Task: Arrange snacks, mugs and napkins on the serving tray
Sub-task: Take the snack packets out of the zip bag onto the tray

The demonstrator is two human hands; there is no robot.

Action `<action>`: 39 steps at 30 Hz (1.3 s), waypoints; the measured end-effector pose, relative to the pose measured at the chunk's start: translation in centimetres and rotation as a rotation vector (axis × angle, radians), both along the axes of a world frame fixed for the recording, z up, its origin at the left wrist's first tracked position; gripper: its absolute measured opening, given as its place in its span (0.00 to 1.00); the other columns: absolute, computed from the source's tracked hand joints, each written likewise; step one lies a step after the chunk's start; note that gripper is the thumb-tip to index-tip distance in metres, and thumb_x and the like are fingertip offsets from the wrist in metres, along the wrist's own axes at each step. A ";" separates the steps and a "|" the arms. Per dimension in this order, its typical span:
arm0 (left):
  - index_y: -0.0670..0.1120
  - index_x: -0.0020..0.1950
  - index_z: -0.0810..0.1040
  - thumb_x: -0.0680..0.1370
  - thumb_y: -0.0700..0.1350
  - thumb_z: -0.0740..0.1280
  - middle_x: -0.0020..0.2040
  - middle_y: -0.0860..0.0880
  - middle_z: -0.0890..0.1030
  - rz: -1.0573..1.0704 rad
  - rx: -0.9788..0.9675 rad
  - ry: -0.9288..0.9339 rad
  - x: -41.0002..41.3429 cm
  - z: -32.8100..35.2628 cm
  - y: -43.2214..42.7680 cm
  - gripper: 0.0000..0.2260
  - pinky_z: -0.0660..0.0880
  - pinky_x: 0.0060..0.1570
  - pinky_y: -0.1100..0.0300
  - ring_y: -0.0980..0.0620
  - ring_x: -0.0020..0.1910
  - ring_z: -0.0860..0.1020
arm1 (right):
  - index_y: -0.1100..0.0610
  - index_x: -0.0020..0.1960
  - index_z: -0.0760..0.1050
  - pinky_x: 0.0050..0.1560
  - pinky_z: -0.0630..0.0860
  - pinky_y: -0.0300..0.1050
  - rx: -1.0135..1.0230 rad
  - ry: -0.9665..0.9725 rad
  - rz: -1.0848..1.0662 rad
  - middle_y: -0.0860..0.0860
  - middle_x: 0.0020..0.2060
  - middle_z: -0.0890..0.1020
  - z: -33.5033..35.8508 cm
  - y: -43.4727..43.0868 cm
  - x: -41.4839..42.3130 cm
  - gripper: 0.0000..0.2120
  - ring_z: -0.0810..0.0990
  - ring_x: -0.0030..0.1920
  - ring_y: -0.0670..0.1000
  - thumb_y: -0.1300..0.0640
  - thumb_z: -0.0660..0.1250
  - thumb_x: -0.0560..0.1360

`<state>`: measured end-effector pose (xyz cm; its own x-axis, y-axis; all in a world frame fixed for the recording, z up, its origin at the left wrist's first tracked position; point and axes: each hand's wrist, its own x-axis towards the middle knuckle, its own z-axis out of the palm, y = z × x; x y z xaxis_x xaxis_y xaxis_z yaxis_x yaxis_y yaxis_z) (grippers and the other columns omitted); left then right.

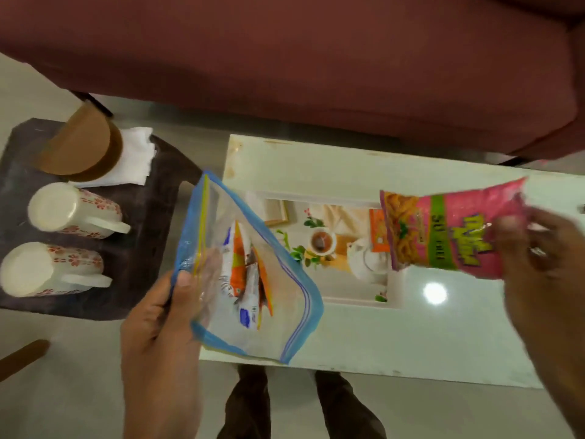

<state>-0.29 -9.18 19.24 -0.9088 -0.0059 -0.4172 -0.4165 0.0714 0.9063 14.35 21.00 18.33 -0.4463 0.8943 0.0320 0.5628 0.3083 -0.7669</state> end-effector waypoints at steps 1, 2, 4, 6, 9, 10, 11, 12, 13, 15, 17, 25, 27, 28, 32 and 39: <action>0.54 0.52 0.86 0.77 0.50 0.65 0.51 0.53 0.88 -0.010 0.010 0.000 0.0 0.0 0.0 0.11 0.81 0.49 0.64 0.55 0.53 0.85 | 0.47 0.58 0.76 0.44 0.81 0.39 -0.009 -0.048 -0.045 0.47 0.43 0.85 -1.4 -0.1 0.7 0.20 0.84 0.38 0.40 0.35 0.62 0.74; 0.51 0.54 0.86 0.78 0.49 0.64 0.53 0.51 0.88 -0.021 0.006 -0.005 0.1 -0.1 0.0 0.11 0.81 0.53 0.61 0.51 0.56 0.84 | 0.47 0.55 0.77 0.40 0.77 0.29 -0.016 -0.095 -0.074 0.48 0.41 0.85 -2.8 -0.7 1.5 0.17 0.82 0.35 0.35 0.38 0.64 0.74; 0.51 0.54 0.85 0.78 0.50 0.63 0.52 0.50 0.87 -0.054 -0.039 -0.009 0.2 -0.4 0.0 0.12 0.81 0.53 0.62 0.48 0.57 0.84 | 0.51 0.53 0.79 0.31 0.70 0.21 -0.071 -0.168 -0.092 0.50 0.38 0.84 -5.3 -1.0 3.1 0.12 0.79 0.31 0.30 0.45 0.68 0.75; 0.53 0.54 0.84 0.77 0.53 0.63 0.52 0.51 0.87 -0.086 -0.080 -0.003 0.3 -0.5 0.1 0.12 0.81 0.50 0.64 0.47 0.58 0.83 | 0.52 0.52 0.79 0.28 0.69 0.22 -0.169 -0.185 -0.108 0.51 0.38 0.84 -7.4 -1.3 3.8 0.10 0.79 0.29 0.31 0.48 0.69 0.75; 0.53 0.53 0.84 0.77 0.53 0.63 0.56 0.45 0.85 -0.102 -0.089 -0.007 0.9 -0.8 0.2 0.12 0.78 0.62 0.45 0.40 0.62 0.80 | 0.54 0.54 0.79 0.25 0.70 0.24 -0.255 -0.206 -0.138 0.53 0.41 0.85 -10.2 -1.6 4.7 0.13 0.81 0.29 0.36 0.47 0.70 0.74; 0.54 0.52 0.85 0.77 0.53 0.63 0.57 0.44 0.84 -0.102 -0.087 -0.007 1.1 -1.0 0.2 0.12 0.78 0.61 0.44 0.40 0.63 0.79 | 0.55 0.55 0.79 0.24 0.71 0.25 -0.271 -0.201 -0.147 0.54 0.42 0.85 -10.8 -1.6 4.9 0.14 0.82 0.31 0.38 0.47 0.70 0.74; 0.55 0.51 0.85 0.77 0.52 0.64 0.57 0.44 0.84 -0.103 -0.080 -0.008 1.2 -1.1 0.2 0.11 0.80 0.59 0.47 0.40 0.63 0.80 | 0.56 0.56 0.79 0.24 0.72 0.26 -0.279 -0.188 -0.151 0.55 0.43 0.85 -11.4 -1.6 4.9 0.15 0.83 0.33 0.41 0.48 0.70 0.74; 0.55 0.51 0.86 0.77 0.52 0.64 0.58 0.44 0.84 -0.104 -0.072 -0.009 1.4 -1.3 0.2 0.11 0.81 0.56 0.52 0.41 0.62 0.80 | 0.57 0.56 0.79 0.25 0.74 0.28 -0.291 -0.184 -0.155 0.56 0.43 0.85 -11.9 -1.6 5.0 0.16 0.83 0.34 0.44 0.48 0.70 0.75; 0.55 0.51 0.86 0.77 0.52 0.64 0.58 0.44 0.84 -0.107 -0.063 -0.010 1.5 -1.4 0.3 0.11 0.81 0.55 0.55 0.41 0.62 0.80 | 0.57 0.57 0.78 0.25 0.76 0.30 -0.308 -0.177 -0.158 0.56 0.43 0.85 -12.4 -1.5 5.0 0.16 0.84 0.35 0.46 0.48 0.70 0.75; 0.55 0.53 0.86 0.77 0.53 0.64 0.59 0.45 0.85 -0.113 -0.053 -0.016 1.8 -1.6 0.4 0.11 0.80 0.56 0.54 0.42 0.62 0.80 | 0.58 0.58 0.78 0.27 0.80 0.37 -0.352 -0.182 -0.169 0.57 0.45 0.85 -13.3 -1.3 5.0 0.17 0.85 0.36 0.49 0.49 0.70 0.75; 0.54 0.53 0.85 0.76 0.53 0.64 0.58 0.45 0.85 -0.112 -0.054 -0.025 2.0 -1.8 0.4 0.12 0.79 0.56 0.53 0.43 0.62 0.81 | 0.58 0.59 0.77 0.29 0.81 0.39 -0.367 -0.213 -0.169 0.56 0.46 0.85 -14.1 -1.0 4.9 0.17 0.84 0.37 0.49 0.49 0.70 0.75; 0.44 0.63 0.80 0.74 0.52 0.64 0.61 0.42 0.82 -0.110 -0.054 -0.069 2.3 -2.1 0.6 0.21 0.80 0.54 0.59 0.42 0.63 0.80 | 0.58 0.59 0.76 0.38 0.84 0.55 -0.378 -0.289 -0.199 0.57 0.49 0.85 -15.9 -0.5 5.2 0.17 0.85 0.39 0.54 0.49 0.68 0.76; 0.43 0.64 0.79 0.74 0.52 0.64 0.61 0.42 0.82 -0.090 -0.042 -0.089 2.3 -2.0 1.0 0.22 0.81 0.51 0.62 0.42 0.63 0.80 | 0.58 0.59 0.76 0.38 0.84 0.55 -0.385 -0.307 -0.199 0.57 0.50 0.84 -15.9 -0.6 5.3 0.17 0.85 0.38 0.53 0.49 0.68 0.76; 0.43 0.64 0.79 0.75 0.52 0.64 0.61 0.42 0.82 -0.073 -0.038 -0.094 2.3 -1.9 1.1 0.22 0.81 0.49 0.64 0.43 0.63 0.80 | 0.58 0.59 0.76 0.38 0.84 0.55 -0.396 -0.314 -0.198 0.57 0.50 0.84 -15.8 -0.6 5.4 0.17 0.84 0.37 0.52 0.48 0.68 0.76; 0.51 0.55 0.85 0.76 0.50 0.65 0.55 0.48 0.87 -0.017 0.054 -0.063 2.5 -1.1 1.8 0.13 0.81 0.43 0.67 0.50 0.56 0.84 | 0.57 0.62 0.74 0.51 0.81 0.53 -0.373 -0.428 -0.173 0.56 0.56 0.83 -14.6 -0.5 5.7 0.21 0.84 0.47 0.56 0.45 0.67 0.75; 0.53 0.52 0.87 0.79 0.47 0.63 0.56 0.48 0.86 0.044 0.172 -0.080 2.6 -0.5 2.1 0.12 0.81 0.47 0.66 0.52 0.57 0.84 | 0.48 0.58 0.77 0.41 0.68 0.18 -0.125 -0.076 -0.047 0.45 0.53 0.82 -3.4 -3.9 1.3 0.12 0.79 0.50 0.38 0.46 0.66 0.77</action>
